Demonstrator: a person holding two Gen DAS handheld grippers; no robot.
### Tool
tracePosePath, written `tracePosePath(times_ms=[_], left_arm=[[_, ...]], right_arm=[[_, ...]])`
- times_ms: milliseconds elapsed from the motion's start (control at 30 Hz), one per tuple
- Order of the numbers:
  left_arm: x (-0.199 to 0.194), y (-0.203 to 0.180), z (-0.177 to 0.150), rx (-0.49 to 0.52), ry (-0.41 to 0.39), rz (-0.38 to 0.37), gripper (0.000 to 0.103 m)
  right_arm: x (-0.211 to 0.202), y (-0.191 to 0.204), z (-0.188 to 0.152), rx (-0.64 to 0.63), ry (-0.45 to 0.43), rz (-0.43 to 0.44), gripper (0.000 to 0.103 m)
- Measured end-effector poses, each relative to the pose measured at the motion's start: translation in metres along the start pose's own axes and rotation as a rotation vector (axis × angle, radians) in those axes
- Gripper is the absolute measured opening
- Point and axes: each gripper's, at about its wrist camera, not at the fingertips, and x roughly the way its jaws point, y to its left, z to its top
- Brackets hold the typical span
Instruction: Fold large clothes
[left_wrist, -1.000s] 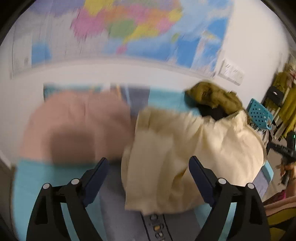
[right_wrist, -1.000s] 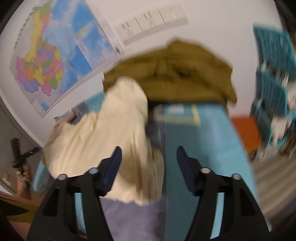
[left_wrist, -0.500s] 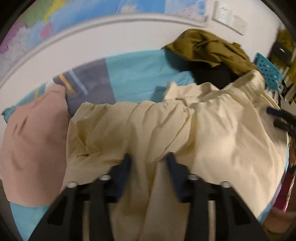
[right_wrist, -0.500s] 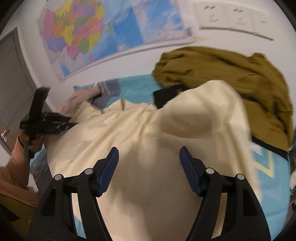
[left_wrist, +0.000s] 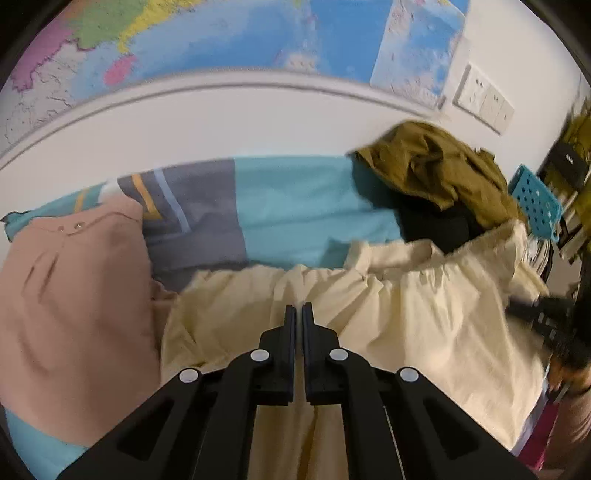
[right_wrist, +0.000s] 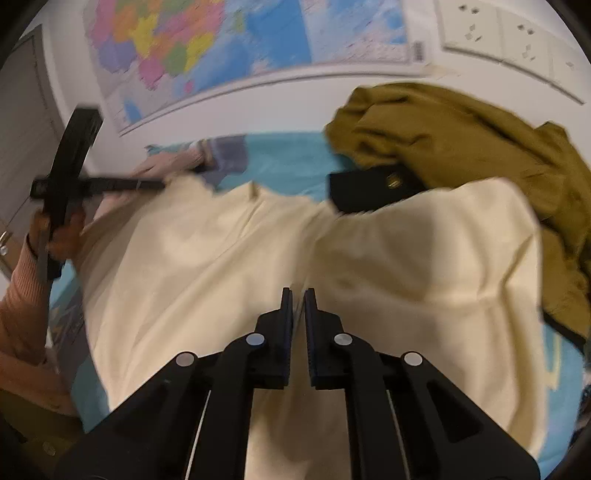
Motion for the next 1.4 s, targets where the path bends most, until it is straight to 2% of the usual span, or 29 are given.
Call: tracePosePath(times_ms=[133, 233, 300, 367, 433, 500, 600, 633, 700, 767, 833, 867, 900, 933, 967, 1033, 1067, 1100, 1133, 1167, 1233, 1400], left_arm=[[0.012, 0.007, -0.005, -0.011, 0.022, 0.055, 0.003], [0.018, 0.02, -0.002, -0.052, 0.031, 0.064, 0.003], [0.019, 0.024, -0.001, -0.071, 0.029, 0.068, 0.003], [0.016, 0.023, -0.001, -0.067, 0.017, 0.068, 0.005], [0.009, 0.021, -0.004, -0.061, -0.005, 0.057, 0.011], [-0.002, 0.02, -0.007, -0.053, -0.029, 0.055, 0.029], [-0.02, 0.02, -0.016, -0.037, -0.073, 0.04, 0.037], [-0.025, 0.021, -0.02, -0.036, -0.081, 0.034, 0.039], [-0.028, 0.02, -0.028, -0.018, -0.076, 0.029, 0.041], [-0.026, 0.019, -0.037, 0.018, -0.077, 0.071, 0.042], [-0.017, 0.026, -0.042, 0.014, -0.06, 0.083, 0.045], [-0.011, 0.033, -0.045, -0.007, -0.044, 0.074, 0.046], [-0.007, 0.04, -0.047, -0.023, -0.039, 0.061, 0.048], [-0.003, 0.046, -0.049, -0.033, -0.045, 0.048, 0.048], [0.0, 0.052, -0.05, -0.045, -0.052, 0.042, 0.048], [-0.001, 0.057, -0.051, -0.075, -0.059, 0.021, 0.048], [-0.003, 0.056, -0.051, -0.073, -0.065, 0.027, 0.048], [-0.011, 0.054, -0.053, -0.062, -0.083, 0.038, 0.049], [-0.021, 0.051, -0.055, -0.05, -0.111, 0.044, 0.051], [-0.033, 0.049, -0.058, -0.036, -0.14, 0.053, 0.057], [-0.052, 0.047, -0.065, -0.021, -0.18, 0.054, 0.06], [-0.078, 0.043, -0.097, 0.001, -0.208, 0.007, 0.059]], right_arm=[[0.017, -0.01, -0.002, 0.046, 0.037, 0.025, 0.002], [0.024, -0.012, 0.007, 0.071, 0.034, 0.053, 0.001], [0.017, -0.012, 0.021, 0.068, 0.0, 0.037, 0.001], [0.014, -0.005, 0.032, -0.004, 0.0, -0.012, 0.001], [0.018, -0.007, 0.03, -0.012, 0.026, -0.041, 0.001], [0.023, -0.013, 0.023, -0.001, 0.051, -0.078, 0.002], [0.014, -0.025, 0.016, 0.08, 0.019, -0.034, 0.004], [0.004, -0.027, 0.015, 0.094, -0.021, -0.024, 0.007], [-0.009, -0.03, 0.015, 0.076, -0.081, -0.058, 0.023], [-0.009, -0.045, 0.017, 0.119, -0.096, -0.082, 0.036], [0.001, -0.075, 0.014, 0.203, -0.064, -0.097, 0.029], [0.008, -0.089, 0.011, 0.232, -0.039, -0.109, 0.019], [0.017, -0.1, 0.006, 0.243, -0.013, -0.143, 0.0], [0.022, -0.106, 0.003, 0.254, 0.004, -0.15, 0.0], [0.028, -0.113, -0.002, 0.296, 0.02, -0.112, 0.0], [0.024, -0.113, -0.004, 0.31, 0.012, -0.11, 0.0], [0.017, -0.11, -0.003, 0.299, -0.009, -0.118, 0.005], [0.008, -0.105, -0.003, 0.29, -0.031, -0.12, 0.019], [-0.003, -0.1, -0.003, 0.283, -0.058, -0.123, 0.028], [-0.015, -0.094, -0.005, 0.272, -0.085, -0.118, 0.04], [-0.033, -0.081, -0.01, 0.242, -0.108, -0.09, 0.041], [-0.057, -0.038, -0.037, 0.153, -0.119, 0.024, 0.041]])
